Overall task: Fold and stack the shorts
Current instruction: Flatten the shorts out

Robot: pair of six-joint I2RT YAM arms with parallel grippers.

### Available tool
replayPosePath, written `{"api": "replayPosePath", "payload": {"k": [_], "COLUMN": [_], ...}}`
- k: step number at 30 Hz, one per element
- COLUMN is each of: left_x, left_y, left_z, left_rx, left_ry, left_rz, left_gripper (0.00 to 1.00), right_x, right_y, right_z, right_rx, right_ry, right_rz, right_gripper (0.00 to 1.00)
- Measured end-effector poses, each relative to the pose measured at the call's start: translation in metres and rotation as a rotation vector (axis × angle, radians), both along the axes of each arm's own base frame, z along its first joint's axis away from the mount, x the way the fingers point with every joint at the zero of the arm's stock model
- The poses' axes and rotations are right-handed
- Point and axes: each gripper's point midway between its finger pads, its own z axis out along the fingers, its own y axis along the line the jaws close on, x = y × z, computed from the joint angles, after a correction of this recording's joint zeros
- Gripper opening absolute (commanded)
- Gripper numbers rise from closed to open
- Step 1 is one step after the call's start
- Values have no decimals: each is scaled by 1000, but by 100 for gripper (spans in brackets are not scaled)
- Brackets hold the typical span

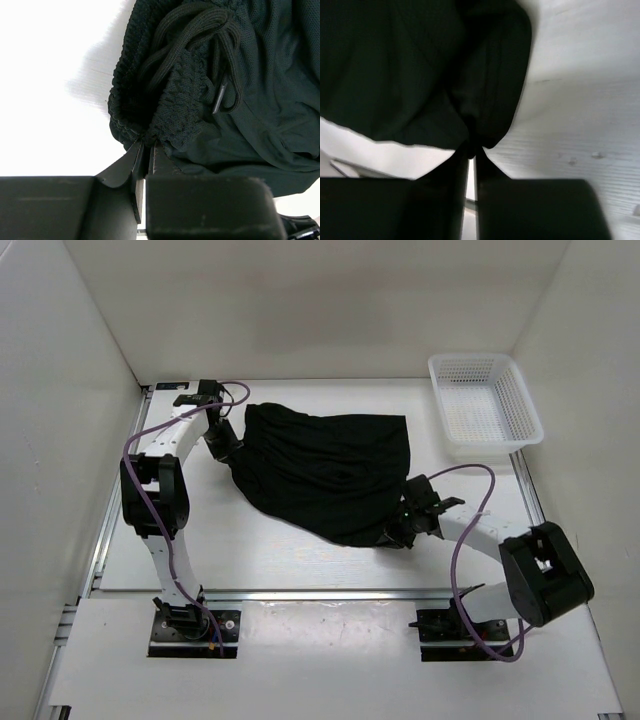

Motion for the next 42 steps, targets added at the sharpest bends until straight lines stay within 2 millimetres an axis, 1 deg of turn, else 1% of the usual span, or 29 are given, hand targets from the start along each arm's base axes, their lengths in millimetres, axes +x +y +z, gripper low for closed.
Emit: {"api": "replayPosePath", "payload": {"k": [1, 3, 6, 9, 13, 15, 17, 19, 21, 22, 23, 24, 25, 26, 27, 28, 29, 30, 31, 33, 34, 35, 36, 37, 38, 39, 40, 41, 42], "left_x": [0, 0, 1, 7, 9, 2, -14, -35, -52, -57, -57, -55, -51, -42, -33, -22, -15, -12, -13, -17, -18, -17, -17, -18, -21, -25, -31, -39, -47], "left_y": [0, 0, -2, -4, -6, -5, -7, -6, -6, -7, -8, -10, -12, -13, -13, -13, -13, -11, -9, -4, -1, 2, 5, 9, 11, 15, 18, 23, 28], "left_z": [0, 0, 3, 14, 23, 22, 17, 12, 7, 5, 2, -2, -7, -12, -18, -24, -30, -34, -36, -31, -24, -15, -3, 10, 24, 34, 44, 50, 53], "left_rx": [-1, -3, -9, -21, -31, -30, -29, -27, -25, -24, -24, -24, -22, -18, -11, -3, 3, 14, 24, 51, 64, 77, 85, 92, 95, 95, 92, 89, 88], "left_ry": [0, 0, -1, -23, -37, -27, -5, 29, 63, 80, 91, 103, 117, 130, 136, 140, 140, 141, 149, 155, 141, 119, 88, 51, 15, -16, -50, -70, -80], "left_rz": [0, 0, -2, -5, -10, -10, -16, -15, -14, -16, -21, -27, -34, -35, -42, -42, -41, -39, -35, -30, -26, -21, -14, -6, 1, 9, 19, 34, 48], "left_gripper": [10, 10, 10, 10, 10, 10, 10, 10, 12, 17, 23, 36, 46, 58, 74, 97, 100, 100, 100, 100, 100, 100, 100, 100, 100, 100, 96, 96, 96], "right_x": [4, 10, 22, 33, 38, 34, 24, 7, -11, -21, -30, -36, -42, -45, -47, -48, -48, -48, -46, -41, -40, -38, -37, -36, -34, -33, -32, -31, -30], "right_y": [0, -1, -9, -22, -40, -48, -56, -66, -76, -81, -85, -88, -92, -94, -96, -98, -99, -99, -99, -99, -99, -100, -100, -100, -100, -100, -99, -99, -98], "right_z": [-1, -2, 4, 21, 55, 68, 73, 67, 53, 44, 37, 31, 26, 24, 22, 21, 22, 23, 27, 35, 39, 43, 45, 48, 49, 50, 51, 51, 50], "right_rx": [-12, -42, -103, -149, -186, -201, -212, -227, -248, -262, -274, -285, -300, -313, -326, -336, -344, -349, -349, -342, -338, -336, -337, -337, -340, -344, -347, -349, -351], "right_ry": [-6, -19, -62, -124, -231, -270, -284, -270, -228, -196, -164, -134, -106, -84, -75, -66, -62, -64, -74, -112, -128, -143, -153, -159, -162, -163, -161, -159, -158], "right_rz": [1, 2, 1, -20, -50, -56, -66, -74, -87, -90, -96, -105, -107, -109, -108, -104, -101, -102, -105, -111, -112, -114, -111, -110, -109, -104, -101, -94, -85], "right_gripper": [0, 0, 0, 0, 0, 0, 0, 0, 0, 9, 25, 43, 67, 72, 72, 72, 72, 72, 71, 61, 52, 37, 28, 21, 11, 8, 6, 6, 6]}}
